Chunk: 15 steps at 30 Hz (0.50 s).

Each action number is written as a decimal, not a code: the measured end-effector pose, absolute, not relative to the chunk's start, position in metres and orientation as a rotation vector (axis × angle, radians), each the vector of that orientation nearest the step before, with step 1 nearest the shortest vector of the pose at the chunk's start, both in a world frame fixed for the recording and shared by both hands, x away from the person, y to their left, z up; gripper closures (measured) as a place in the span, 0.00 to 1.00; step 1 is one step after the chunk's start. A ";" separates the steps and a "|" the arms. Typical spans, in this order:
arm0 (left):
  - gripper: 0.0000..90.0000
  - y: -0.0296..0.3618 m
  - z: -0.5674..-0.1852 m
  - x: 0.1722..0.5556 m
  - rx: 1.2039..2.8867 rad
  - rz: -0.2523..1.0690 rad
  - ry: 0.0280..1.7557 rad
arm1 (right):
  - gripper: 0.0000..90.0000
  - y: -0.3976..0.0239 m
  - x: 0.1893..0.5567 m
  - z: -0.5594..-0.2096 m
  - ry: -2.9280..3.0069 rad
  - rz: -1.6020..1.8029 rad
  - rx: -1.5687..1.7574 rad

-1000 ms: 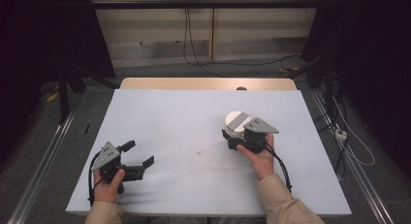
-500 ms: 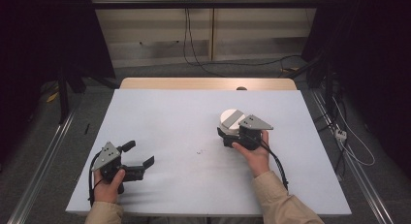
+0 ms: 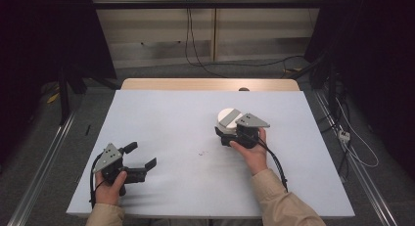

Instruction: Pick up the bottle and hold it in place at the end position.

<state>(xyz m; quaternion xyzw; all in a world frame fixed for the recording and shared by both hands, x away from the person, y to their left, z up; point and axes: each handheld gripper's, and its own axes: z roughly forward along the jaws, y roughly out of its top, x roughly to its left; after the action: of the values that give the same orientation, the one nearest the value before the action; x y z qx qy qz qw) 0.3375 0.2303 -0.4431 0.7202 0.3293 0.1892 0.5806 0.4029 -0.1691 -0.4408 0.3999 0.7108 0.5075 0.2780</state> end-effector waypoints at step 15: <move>0.04 0.230 -0.444 0.338 1.686 0.439 0.768 | 0.20 -0.157 0.413 -0.445 1.927 1.366 1.072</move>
<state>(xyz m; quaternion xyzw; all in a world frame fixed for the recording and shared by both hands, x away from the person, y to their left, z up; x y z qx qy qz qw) 0.3378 0.2301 -0.4438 0.7213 0.3287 0.1878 0.5800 0.4131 -0.1574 -0.4447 0.3978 0.7151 0.5072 0.2705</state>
